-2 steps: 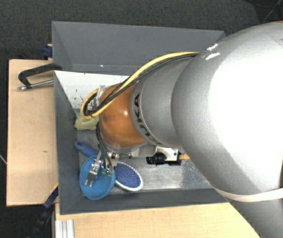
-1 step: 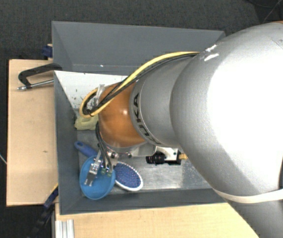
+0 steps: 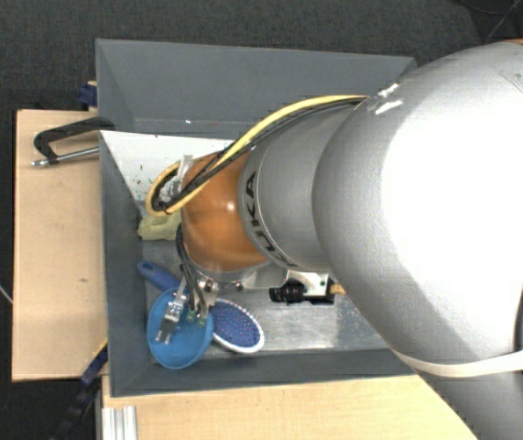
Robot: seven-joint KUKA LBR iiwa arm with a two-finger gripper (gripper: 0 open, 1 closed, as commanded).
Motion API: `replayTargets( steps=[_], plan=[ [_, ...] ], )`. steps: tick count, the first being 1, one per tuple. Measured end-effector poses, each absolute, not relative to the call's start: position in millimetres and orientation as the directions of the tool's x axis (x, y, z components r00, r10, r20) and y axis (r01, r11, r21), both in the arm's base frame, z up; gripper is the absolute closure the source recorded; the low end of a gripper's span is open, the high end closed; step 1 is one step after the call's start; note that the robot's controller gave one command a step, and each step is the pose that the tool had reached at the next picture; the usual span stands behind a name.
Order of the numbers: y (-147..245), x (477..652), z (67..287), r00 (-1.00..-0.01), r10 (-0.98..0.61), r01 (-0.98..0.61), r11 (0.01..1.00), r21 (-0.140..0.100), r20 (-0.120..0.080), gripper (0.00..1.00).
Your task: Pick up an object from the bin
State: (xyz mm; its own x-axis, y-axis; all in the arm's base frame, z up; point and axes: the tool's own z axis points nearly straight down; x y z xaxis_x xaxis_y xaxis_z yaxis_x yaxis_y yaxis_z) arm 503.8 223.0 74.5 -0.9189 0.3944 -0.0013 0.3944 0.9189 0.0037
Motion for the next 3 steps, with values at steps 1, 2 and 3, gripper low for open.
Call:
replayTargets(
  steps=[1,2,3],
  plan=[
    [223.5,504.4,74.9,-0.919,0.395,0.395,0.919,0.004,-0.001,0.00],
    [222.4,506.9,78.4,-0.918,0.396,0.396,0.918,0.004,-0.004,1.00],
    [222.7,507.9,92.5,-0.918,0.397,0.397,0.918,0.004,-0.002,1.00]
  ],
)
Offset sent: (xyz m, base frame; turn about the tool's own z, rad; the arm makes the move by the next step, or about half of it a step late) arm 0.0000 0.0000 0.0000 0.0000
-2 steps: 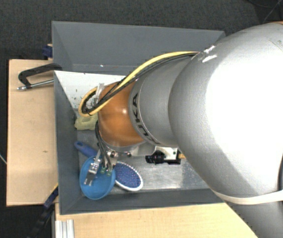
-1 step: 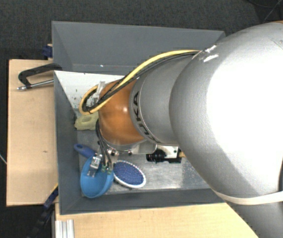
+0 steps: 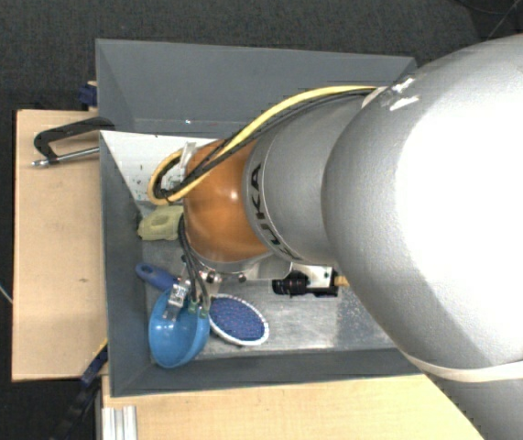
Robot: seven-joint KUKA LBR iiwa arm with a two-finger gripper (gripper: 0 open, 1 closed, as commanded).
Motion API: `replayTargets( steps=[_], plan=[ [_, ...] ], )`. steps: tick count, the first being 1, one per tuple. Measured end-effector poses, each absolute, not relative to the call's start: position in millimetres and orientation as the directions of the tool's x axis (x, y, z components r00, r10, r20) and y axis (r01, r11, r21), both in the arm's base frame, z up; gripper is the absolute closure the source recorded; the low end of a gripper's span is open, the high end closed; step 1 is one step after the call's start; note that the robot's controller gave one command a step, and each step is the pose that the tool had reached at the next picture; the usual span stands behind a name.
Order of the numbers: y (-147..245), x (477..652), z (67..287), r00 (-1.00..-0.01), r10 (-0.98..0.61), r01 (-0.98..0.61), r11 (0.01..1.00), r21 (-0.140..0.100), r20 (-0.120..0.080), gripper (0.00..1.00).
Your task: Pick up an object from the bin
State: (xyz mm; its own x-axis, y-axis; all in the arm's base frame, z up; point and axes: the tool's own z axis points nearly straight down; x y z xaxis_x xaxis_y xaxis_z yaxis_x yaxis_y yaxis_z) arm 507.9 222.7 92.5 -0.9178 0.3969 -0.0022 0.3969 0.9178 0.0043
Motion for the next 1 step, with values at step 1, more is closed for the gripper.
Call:
replayTargets(
  steps=[1],
  plan=[
    [223.9,509.9,175.8,-0.919,0.395,0.395,0.919,0.009,-0.007,1.00]
  ],
)
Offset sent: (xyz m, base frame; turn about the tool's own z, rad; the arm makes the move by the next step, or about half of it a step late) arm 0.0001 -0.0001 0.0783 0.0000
